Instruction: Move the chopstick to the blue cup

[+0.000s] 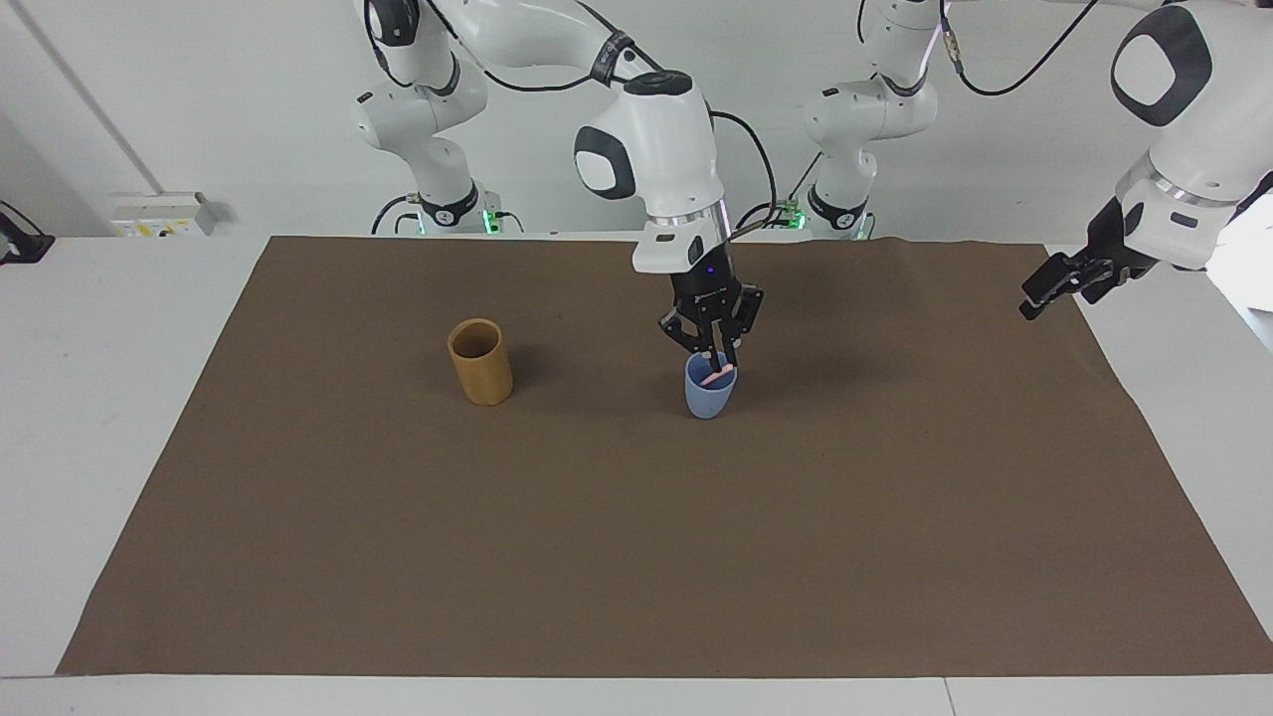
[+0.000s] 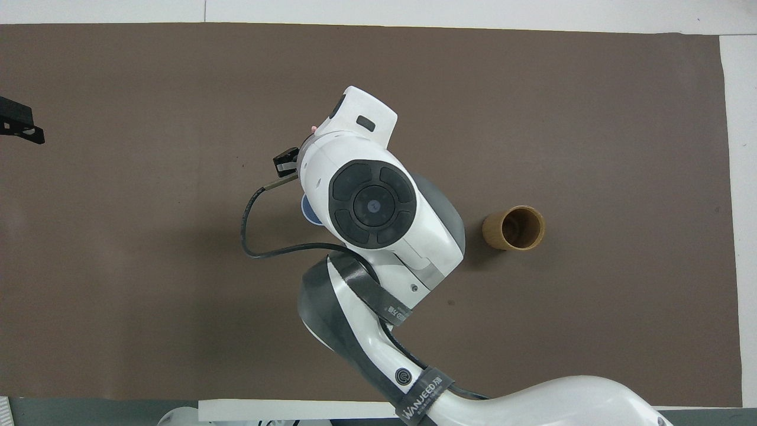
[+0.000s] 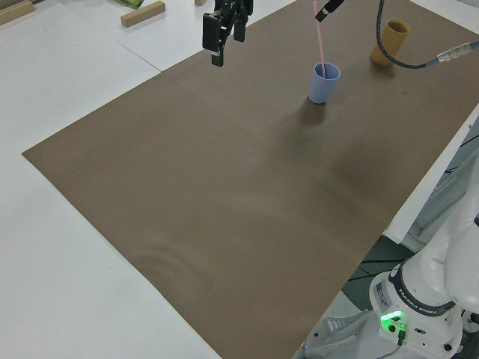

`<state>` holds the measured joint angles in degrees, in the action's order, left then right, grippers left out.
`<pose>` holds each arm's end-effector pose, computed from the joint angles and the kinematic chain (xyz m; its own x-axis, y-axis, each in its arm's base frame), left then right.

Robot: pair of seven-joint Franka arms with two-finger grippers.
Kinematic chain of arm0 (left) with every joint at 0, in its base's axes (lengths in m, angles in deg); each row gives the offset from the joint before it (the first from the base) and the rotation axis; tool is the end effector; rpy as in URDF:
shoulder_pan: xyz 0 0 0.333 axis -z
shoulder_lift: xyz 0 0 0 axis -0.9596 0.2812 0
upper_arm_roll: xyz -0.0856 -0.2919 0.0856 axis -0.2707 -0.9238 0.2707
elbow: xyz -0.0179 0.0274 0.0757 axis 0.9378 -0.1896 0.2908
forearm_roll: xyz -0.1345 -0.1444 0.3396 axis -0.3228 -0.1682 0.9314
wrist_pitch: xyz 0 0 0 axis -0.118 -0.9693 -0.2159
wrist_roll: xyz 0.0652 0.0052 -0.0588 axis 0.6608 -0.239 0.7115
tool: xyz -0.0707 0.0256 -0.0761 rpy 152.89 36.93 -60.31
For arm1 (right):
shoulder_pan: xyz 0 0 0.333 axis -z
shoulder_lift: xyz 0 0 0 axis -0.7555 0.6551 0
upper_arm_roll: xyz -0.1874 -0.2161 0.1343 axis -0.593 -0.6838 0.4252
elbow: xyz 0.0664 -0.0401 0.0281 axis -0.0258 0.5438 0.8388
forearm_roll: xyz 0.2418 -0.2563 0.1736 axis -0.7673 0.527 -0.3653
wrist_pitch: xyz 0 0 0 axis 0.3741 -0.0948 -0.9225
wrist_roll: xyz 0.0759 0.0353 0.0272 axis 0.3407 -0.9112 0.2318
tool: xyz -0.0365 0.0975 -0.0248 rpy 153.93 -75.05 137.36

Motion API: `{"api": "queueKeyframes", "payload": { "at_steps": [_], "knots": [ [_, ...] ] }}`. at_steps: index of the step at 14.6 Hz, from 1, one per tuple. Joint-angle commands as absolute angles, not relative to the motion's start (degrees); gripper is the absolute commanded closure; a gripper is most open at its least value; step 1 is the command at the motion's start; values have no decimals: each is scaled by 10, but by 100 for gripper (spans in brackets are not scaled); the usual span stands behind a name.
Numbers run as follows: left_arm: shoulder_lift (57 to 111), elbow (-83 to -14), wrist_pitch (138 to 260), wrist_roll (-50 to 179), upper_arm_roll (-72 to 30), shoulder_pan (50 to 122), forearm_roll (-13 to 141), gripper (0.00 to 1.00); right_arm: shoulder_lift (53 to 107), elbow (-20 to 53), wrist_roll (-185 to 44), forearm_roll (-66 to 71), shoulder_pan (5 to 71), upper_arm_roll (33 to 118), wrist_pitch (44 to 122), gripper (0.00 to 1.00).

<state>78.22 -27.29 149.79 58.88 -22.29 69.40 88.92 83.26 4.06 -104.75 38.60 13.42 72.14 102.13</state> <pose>0.5733 -0.0036 0.6042 0.9858 0.1618 -0.0442 0.1622 -0.9867 0.0067 0.5385 0.4400 0.5058 0.8737 0.2090 0.4393 0.3004 -0.9421 -0.1493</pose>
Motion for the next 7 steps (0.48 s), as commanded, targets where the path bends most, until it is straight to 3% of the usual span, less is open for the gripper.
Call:
{"api": "queueKeyframes", "payload": {
  "at_steps": [1, 4, 7],
  "knots": [
    [777, -278, 1491, 582, -222, 690, 887, 0, 821, 28, -1062, 390, 146, 723, 1020, 0],
    [777, -278, 1491, 582, -222, 690, 887, 0, 830, -70, -1058, 391, 173, 721, 911, 0],
    [777, -278, 1491, 582, -222, 690, 887, 0, 800, -113, -1032, 385, 268, 723, 790, 0]
  ]
}}
